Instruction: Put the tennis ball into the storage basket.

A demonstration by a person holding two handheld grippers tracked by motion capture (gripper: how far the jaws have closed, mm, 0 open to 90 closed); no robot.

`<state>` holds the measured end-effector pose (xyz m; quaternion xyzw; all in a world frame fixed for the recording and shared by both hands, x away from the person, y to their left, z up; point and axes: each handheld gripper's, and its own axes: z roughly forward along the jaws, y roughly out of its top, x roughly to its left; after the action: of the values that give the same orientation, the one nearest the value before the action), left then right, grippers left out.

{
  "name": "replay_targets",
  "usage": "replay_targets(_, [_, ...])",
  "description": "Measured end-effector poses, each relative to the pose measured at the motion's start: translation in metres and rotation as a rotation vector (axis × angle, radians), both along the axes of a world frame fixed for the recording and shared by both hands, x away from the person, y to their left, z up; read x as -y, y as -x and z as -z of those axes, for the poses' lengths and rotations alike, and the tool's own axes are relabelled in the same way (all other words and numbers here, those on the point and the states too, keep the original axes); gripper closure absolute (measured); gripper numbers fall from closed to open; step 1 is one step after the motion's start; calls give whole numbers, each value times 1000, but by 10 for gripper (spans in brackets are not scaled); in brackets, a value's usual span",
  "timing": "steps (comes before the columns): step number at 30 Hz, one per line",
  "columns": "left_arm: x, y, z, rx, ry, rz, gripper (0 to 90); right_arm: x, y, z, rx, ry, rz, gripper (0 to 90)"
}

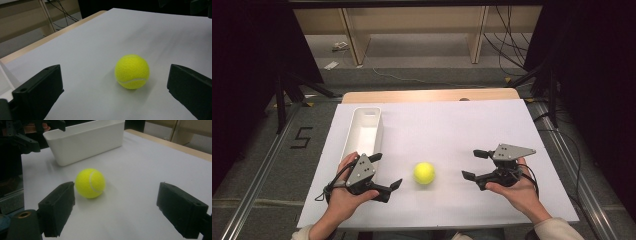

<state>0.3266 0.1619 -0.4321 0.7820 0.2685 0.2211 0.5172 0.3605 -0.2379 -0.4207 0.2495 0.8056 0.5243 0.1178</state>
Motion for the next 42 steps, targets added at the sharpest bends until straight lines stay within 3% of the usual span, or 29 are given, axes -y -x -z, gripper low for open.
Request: replay_targets(42, [-1,0,-1,3,1,1,0,-42,-12,8,-17,33,-82,156])
